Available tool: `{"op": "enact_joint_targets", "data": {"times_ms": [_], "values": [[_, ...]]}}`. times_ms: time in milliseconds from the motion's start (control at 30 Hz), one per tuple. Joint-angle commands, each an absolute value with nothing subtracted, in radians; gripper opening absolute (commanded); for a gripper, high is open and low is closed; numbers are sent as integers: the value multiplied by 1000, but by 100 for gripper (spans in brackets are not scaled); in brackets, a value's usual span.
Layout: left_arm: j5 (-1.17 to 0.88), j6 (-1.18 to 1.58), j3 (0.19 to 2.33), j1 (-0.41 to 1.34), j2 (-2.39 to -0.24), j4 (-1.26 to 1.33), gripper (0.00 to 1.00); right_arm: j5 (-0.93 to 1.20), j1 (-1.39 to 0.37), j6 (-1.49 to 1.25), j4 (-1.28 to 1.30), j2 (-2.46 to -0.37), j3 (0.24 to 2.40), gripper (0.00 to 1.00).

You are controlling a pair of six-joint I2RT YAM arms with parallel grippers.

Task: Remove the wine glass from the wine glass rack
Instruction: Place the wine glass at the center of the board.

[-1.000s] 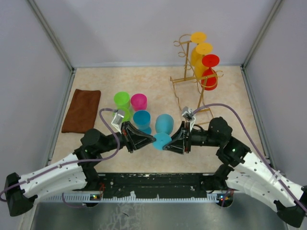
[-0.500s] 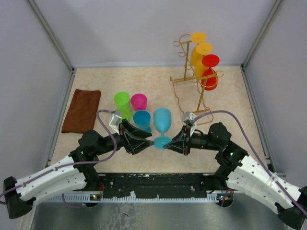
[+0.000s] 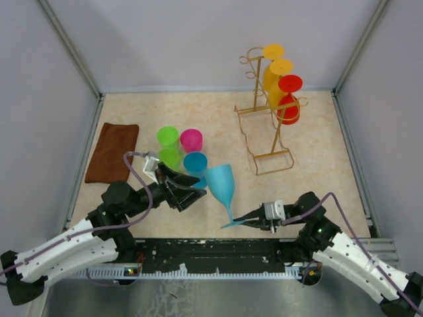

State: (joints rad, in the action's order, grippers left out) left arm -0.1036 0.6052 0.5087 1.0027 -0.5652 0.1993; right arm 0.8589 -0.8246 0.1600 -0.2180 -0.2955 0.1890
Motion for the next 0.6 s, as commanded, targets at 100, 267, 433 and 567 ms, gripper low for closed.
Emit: {"op": "enact_joint_targets", "data": {"times_ms": [100,267,433,567], "values": [[27,545,644,1006,-567,103,85,983,-832,281,-306,-334,212,0],[168,516,732,1006,-601,-10,99,1029,-832,277,-322,-337,205,0],[73,468,849,1005,-701,-111,100,1040,-832,285,-316,-349,208,0],[-9,464,880,997,-739,-120,100,1040,-832,294,-301,-351,214,0]]}}
